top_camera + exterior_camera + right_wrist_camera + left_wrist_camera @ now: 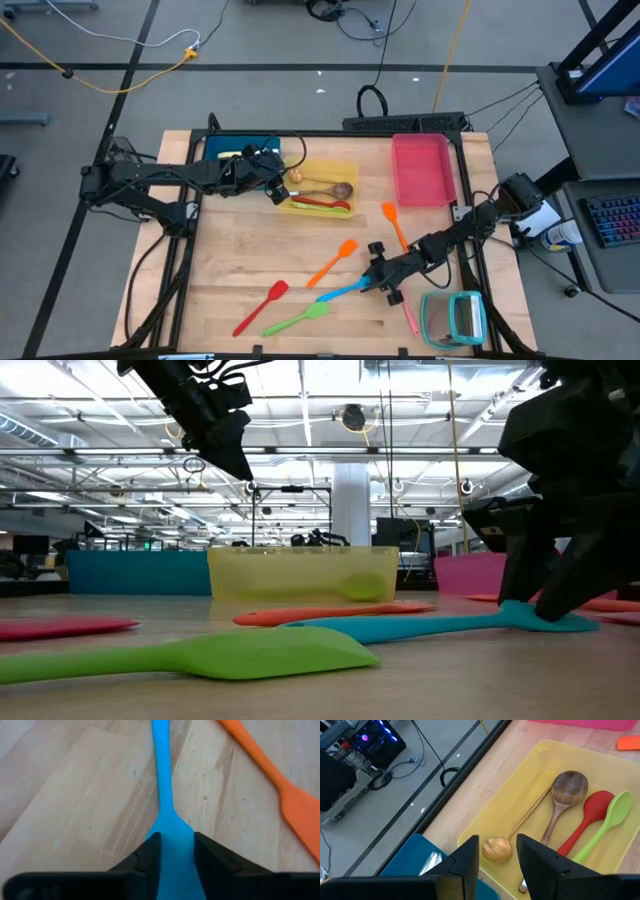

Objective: Pick & Place Kitchen Items
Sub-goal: Put the blue spatula into the red bin

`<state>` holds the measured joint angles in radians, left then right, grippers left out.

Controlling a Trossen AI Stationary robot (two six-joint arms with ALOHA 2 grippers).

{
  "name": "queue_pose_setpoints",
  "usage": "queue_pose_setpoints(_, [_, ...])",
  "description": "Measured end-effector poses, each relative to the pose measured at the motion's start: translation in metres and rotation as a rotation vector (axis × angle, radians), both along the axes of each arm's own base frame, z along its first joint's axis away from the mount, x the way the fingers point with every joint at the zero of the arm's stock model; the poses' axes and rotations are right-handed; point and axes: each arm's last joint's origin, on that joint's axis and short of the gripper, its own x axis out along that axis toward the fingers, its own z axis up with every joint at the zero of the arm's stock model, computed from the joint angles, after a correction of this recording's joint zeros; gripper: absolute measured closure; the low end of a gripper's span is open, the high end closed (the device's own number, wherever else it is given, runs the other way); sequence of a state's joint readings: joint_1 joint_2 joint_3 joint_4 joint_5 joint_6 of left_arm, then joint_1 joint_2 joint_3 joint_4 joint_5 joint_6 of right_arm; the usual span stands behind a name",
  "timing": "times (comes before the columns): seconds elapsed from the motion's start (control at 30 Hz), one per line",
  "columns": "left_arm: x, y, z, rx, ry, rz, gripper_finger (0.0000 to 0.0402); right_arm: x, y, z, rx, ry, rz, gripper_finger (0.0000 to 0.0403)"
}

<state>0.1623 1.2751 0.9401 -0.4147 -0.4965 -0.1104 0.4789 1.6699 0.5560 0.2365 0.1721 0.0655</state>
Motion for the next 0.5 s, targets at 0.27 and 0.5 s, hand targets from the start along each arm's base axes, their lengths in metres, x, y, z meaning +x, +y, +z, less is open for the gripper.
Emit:
queue_pose_setpoints(0.27, [0.000, 0.000, 0.000, 0.000, -0.001, 0.000, 0.0266, 0.008, 0.004, 0.006, 0.046, -0.108, 0.004, 0.0395])
queue_pose_setpoints(0.5, [0.000, 0.000, 0.000, 0.000, 0.000, 0.000, 0.0266, 0.011, 0.006, 0.010, 0.078, -0.150, 0.011, 0.0402])
